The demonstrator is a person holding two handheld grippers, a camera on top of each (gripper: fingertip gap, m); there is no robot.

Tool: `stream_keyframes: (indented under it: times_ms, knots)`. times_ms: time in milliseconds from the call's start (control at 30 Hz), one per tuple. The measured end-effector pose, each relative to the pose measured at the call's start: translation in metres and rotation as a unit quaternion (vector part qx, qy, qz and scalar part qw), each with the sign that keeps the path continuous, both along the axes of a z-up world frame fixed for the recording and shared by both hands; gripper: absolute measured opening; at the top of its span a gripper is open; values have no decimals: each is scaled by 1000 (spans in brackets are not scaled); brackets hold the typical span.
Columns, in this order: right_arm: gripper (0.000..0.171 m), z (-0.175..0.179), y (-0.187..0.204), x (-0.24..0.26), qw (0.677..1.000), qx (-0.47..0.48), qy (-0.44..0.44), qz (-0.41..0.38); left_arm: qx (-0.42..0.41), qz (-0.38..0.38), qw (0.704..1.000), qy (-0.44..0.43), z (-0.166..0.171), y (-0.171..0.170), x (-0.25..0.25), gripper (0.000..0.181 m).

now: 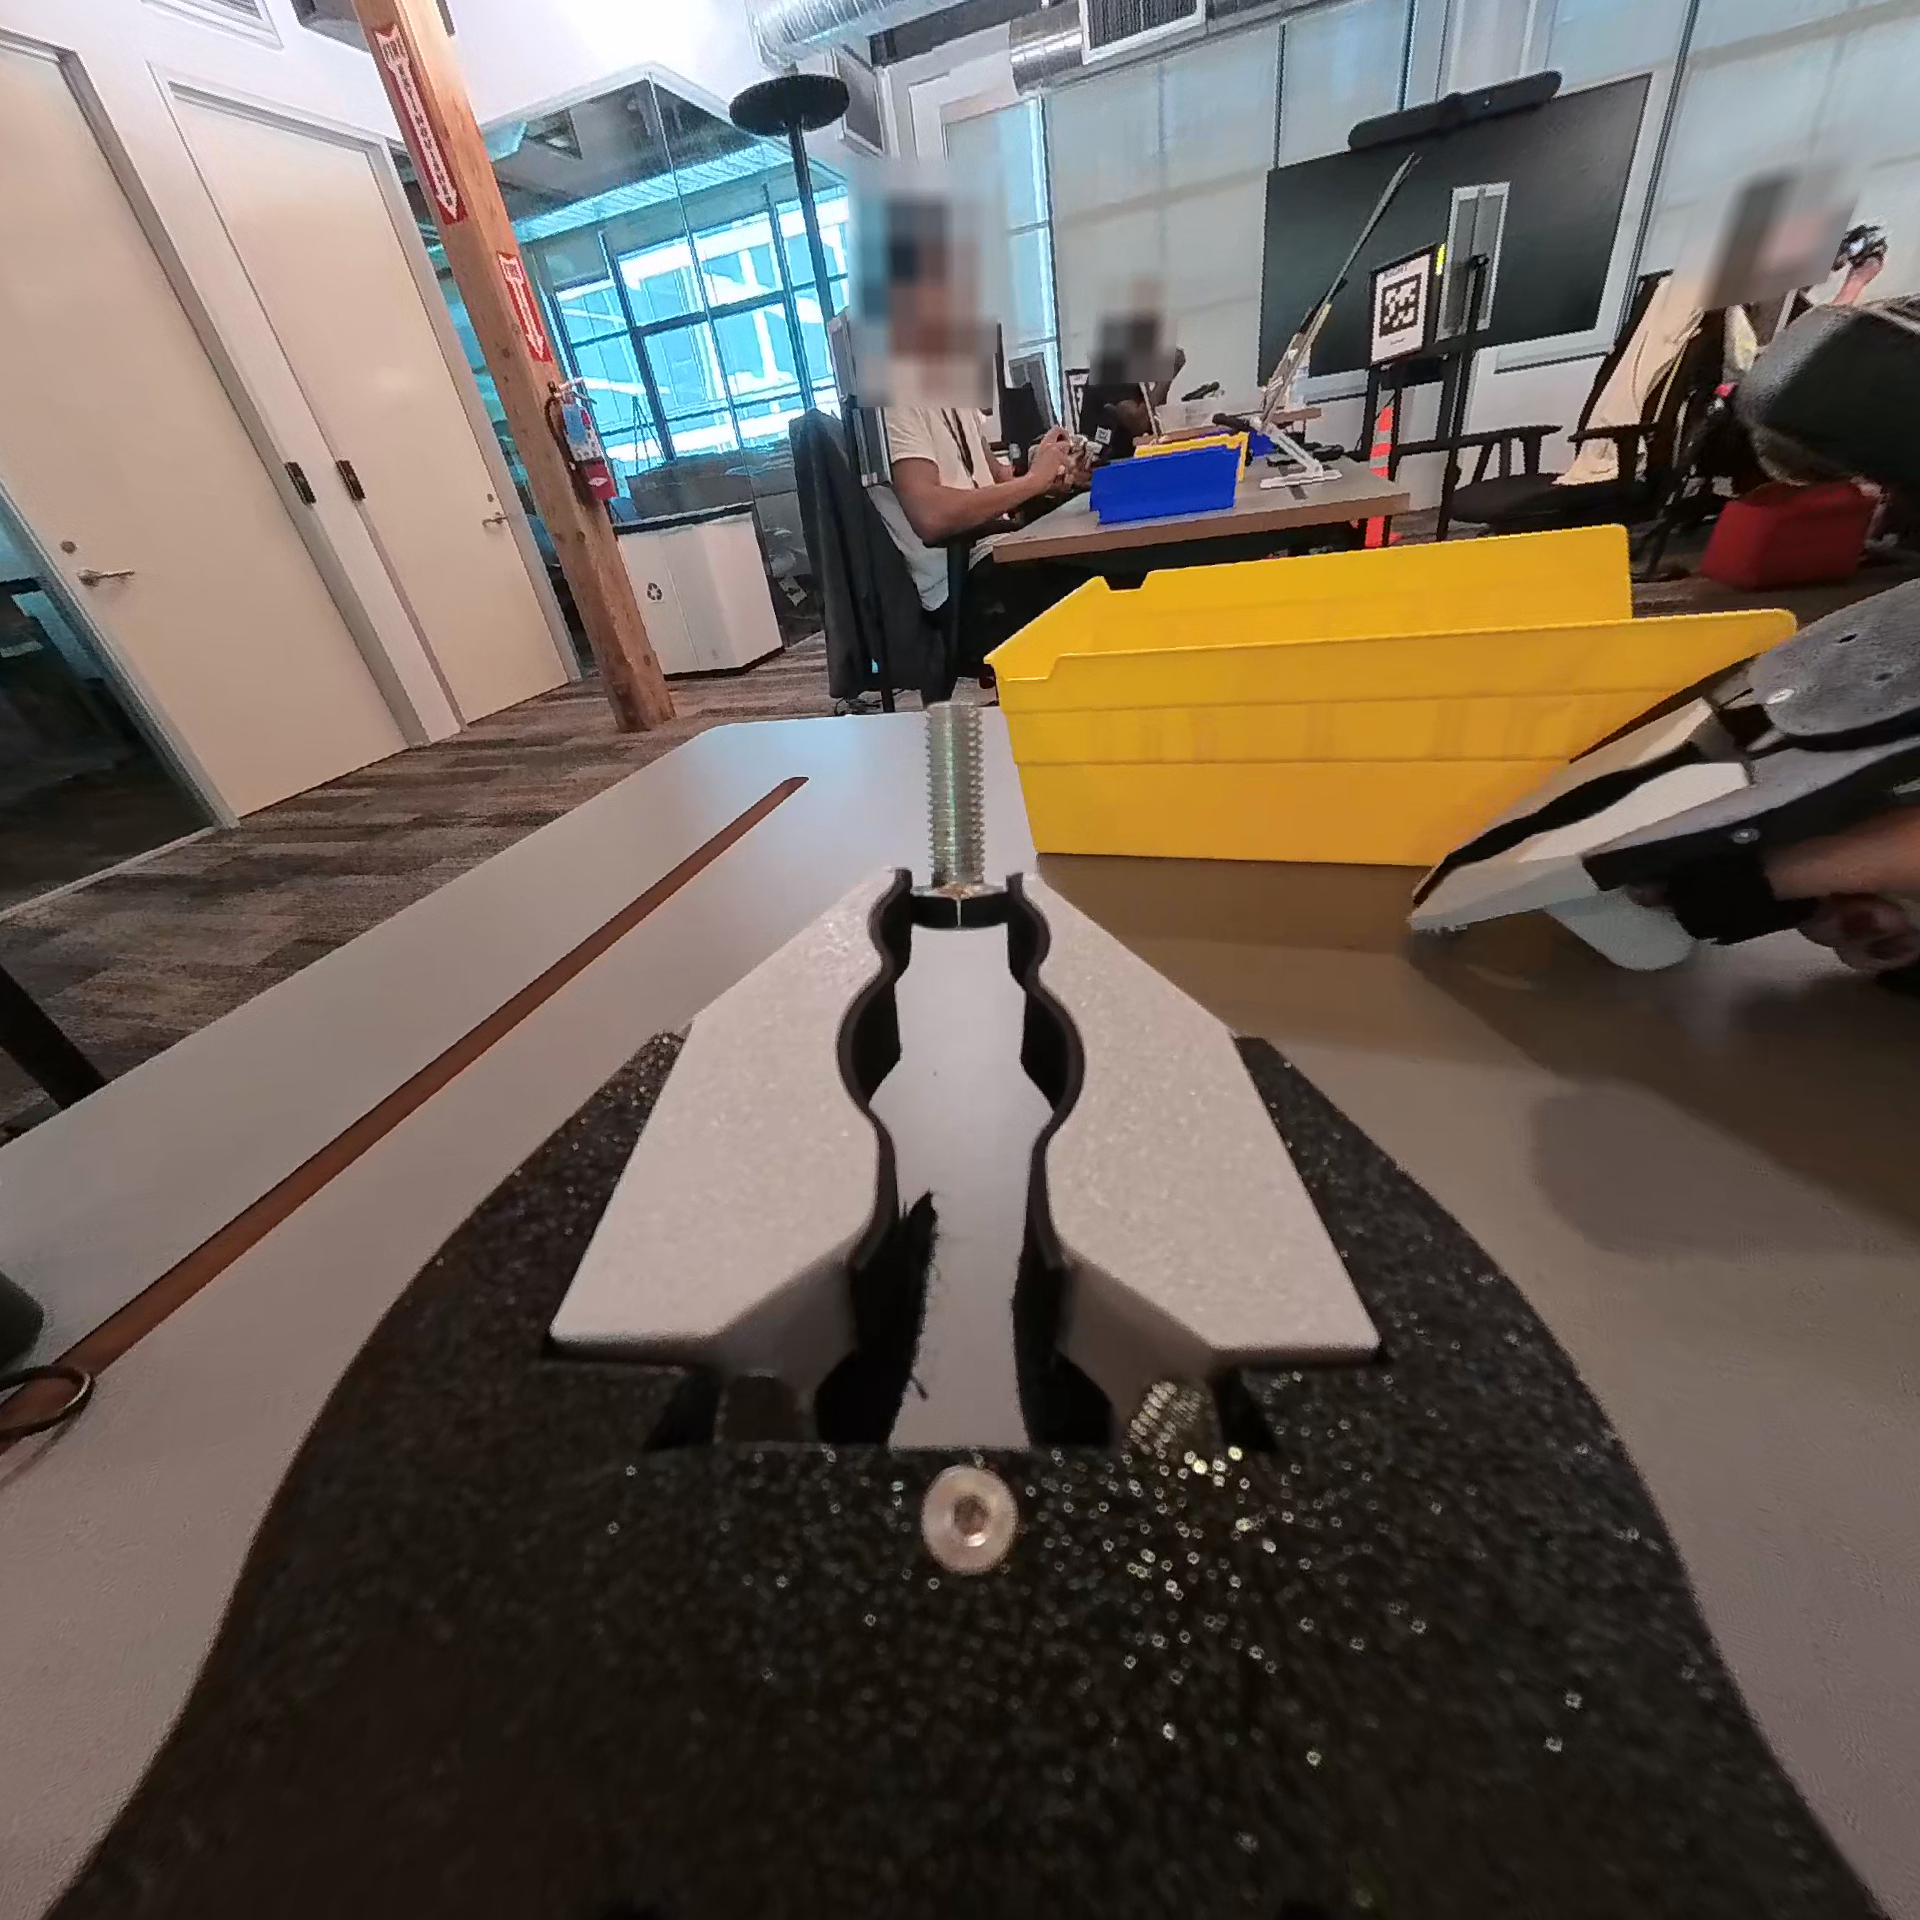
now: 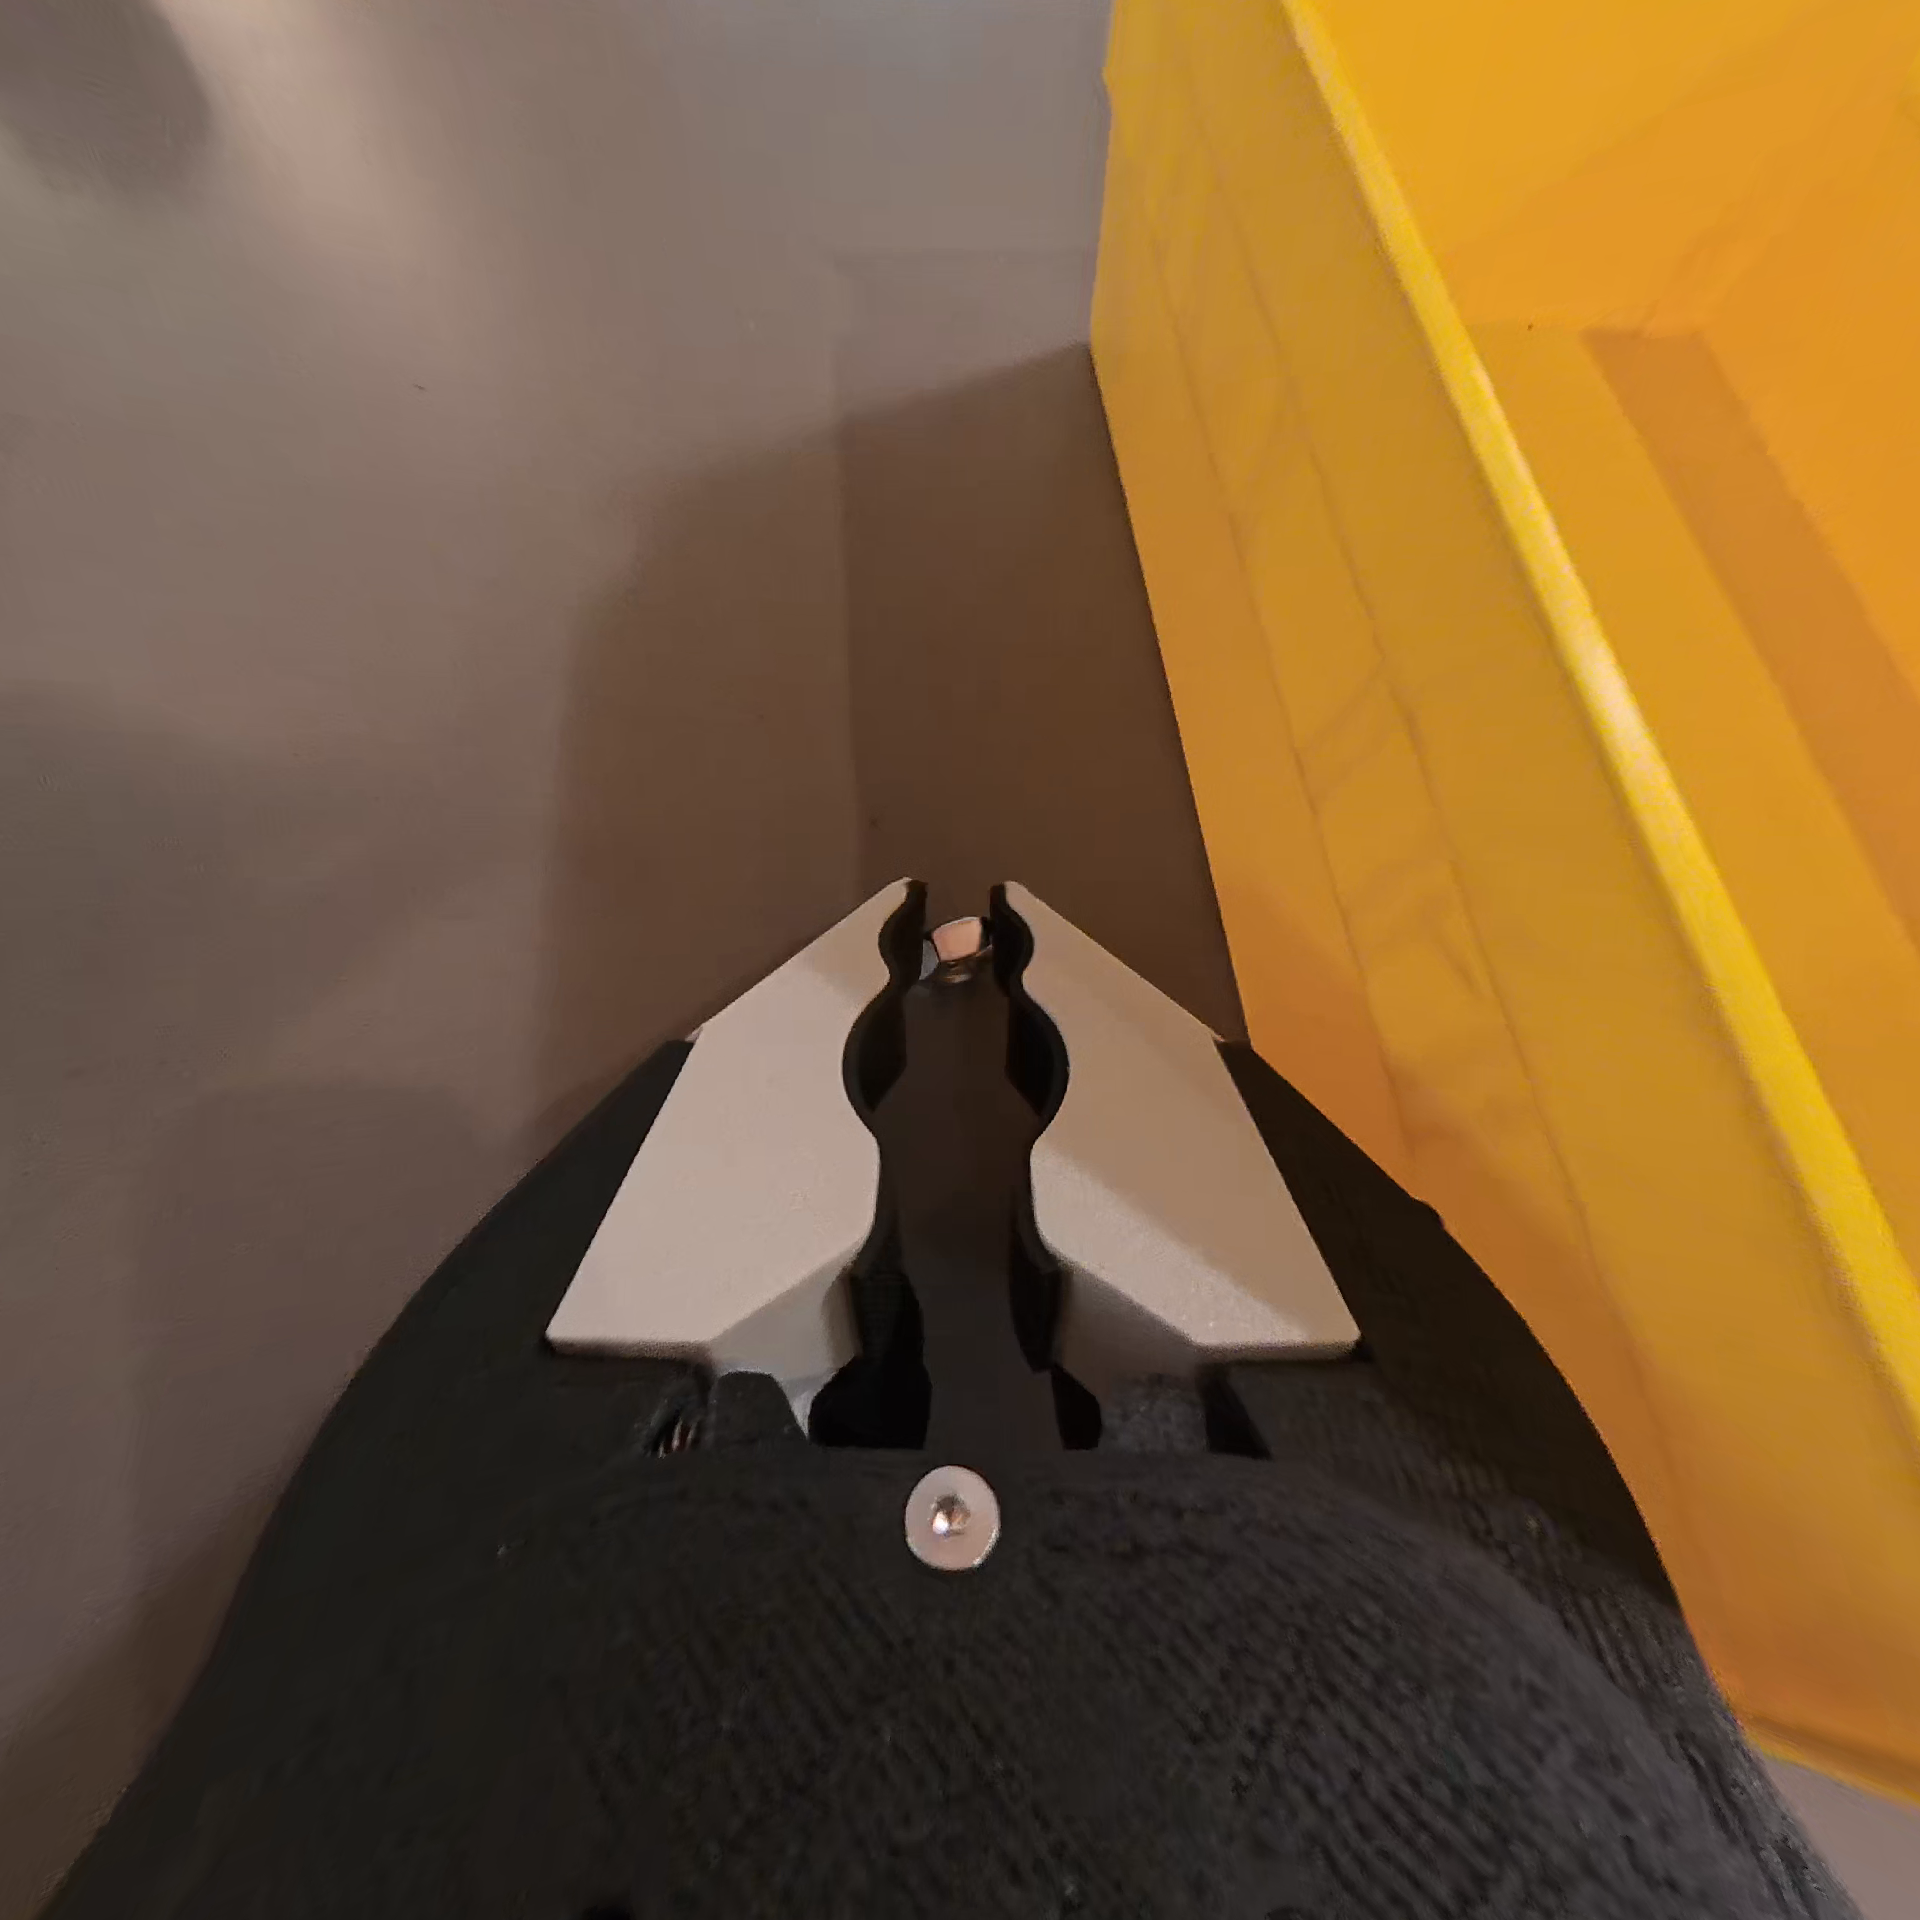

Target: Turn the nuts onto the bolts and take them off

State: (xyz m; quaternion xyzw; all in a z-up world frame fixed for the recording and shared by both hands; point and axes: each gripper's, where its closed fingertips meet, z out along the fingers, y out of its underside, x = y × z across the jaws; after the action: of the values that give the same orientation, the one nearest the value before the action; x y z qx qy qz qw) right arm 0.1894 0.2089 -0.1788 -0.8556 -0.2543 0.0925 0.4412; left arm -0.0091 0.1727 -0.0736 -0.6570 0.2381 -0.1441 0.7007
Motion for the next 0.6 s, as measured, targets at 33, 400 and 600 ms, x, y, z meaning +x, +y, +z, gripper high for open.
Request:
stream_keyframes:
  times_ms: [33,400,600]
  knots:
    - [11,0,-2,-5,1000,1,-2,20,0,0,1000,1,0,0,0,15]
    - [37,10,-46,-46,976,17,27,213,-11,-12,1000,22,-7,0,5,15]
    - [28,0,-47,-36,976,-19,20,218,-10,-19,998,55,-11,-1,8,15]
